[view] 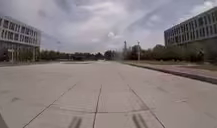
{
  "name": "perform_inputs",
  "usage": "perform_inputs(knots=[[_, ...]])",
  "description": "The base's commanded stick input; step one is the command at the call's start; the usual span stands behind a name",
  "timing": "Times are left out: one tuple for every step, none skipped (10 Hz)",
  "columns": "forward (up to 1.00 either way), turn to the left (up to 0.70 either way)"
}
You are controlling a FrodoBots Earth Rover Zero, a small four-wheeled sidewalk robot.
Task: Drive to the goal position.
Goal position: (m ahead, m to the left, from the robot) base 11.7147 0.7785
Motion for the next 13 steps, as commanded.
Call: perform_inputs(knots=[[1.00,0.00],[1.00,0.00],[1.00,0.00],[1.00,0.00],[1.00,0.00],[1.00,0.00],[1.00,0.00],[1.00,0.00],[1.00,0.00],[1.00,0.00],[1.00,0.00],[1.00,0.00],[1.00,0.00]])
